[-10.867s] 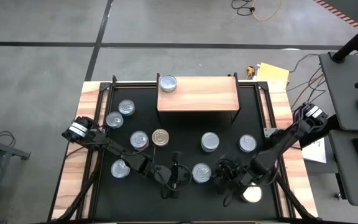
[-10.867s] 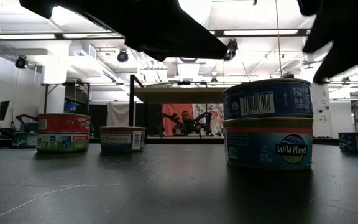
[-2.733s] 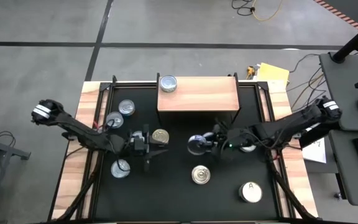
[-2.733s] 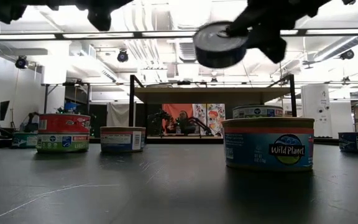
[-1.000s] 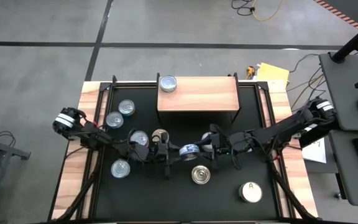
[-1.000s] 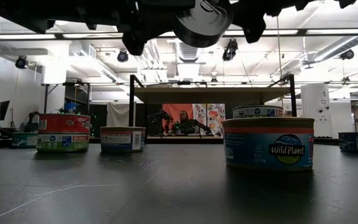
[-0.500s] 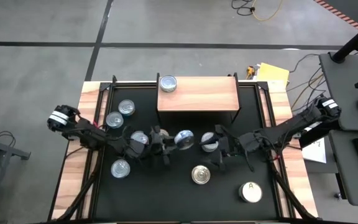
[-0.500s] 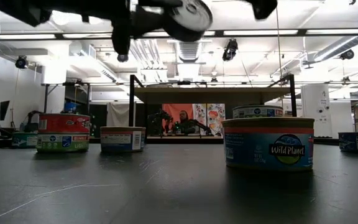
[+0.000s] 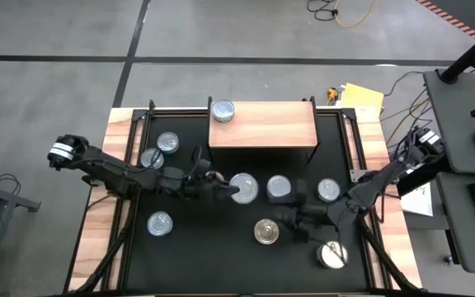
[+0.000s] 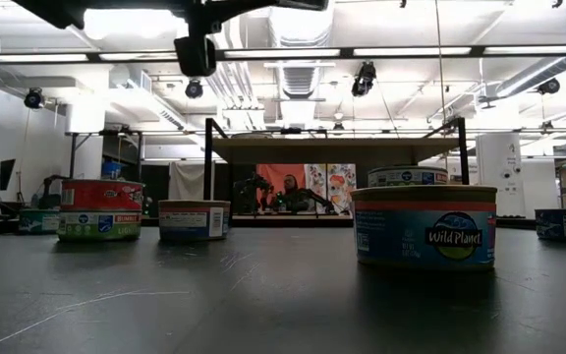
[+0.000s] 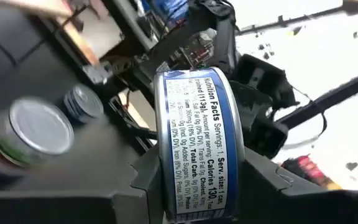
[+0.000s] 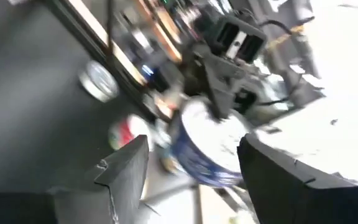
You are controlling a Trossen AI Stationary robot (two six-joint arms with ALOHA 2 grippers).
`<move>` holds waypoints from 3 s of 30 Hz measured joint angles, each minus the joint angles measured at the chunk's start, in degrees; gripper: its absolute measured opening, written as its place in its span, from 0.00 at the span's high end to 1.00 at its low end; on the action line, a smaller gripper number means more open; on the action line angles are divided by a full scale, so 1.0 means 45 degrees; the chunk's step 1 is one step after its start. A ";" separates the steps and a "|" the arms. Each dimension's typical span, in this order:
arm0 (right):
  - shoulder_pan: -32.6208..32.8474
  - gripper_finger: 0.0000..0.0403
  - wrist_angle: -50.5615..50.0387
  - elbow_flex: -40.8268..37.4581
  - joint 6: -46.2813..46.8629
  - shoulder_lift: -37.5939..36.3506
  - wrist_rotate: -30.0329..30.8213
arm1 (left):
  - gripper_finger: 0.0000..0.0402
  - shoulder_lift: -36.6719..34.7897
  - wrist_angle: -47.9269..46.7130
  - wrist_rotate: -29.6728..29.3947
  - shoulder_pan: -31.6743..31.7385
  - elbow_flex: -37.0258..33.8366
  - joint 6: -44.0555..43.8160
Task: Stack canned seafood by type on shelf
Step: Put the blue tuna can on the shelf
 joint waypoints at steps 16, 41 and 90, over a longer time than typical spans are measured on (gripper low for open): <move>-0.0504 0.33 0.1673 0.2300 -0.6231 0.3913 0.4138 | 0.69 0.0184 0.0771 -0.0413 -0.0019 0.0000 -0.0878; -0.1496 0.68 0.1596 0.3203 -0.7736 0.4447 0.4138 | 0.51 0.0260 0.1061 -0.0269 0.0010 0.0005 0.2080; -0.4460 0.66 -0.9252 0.2835 0.3777 -0.0334 0.1331 | 0.29 -0.1882 -0.2586 0.0649 -0.0005 0.0015 0.9827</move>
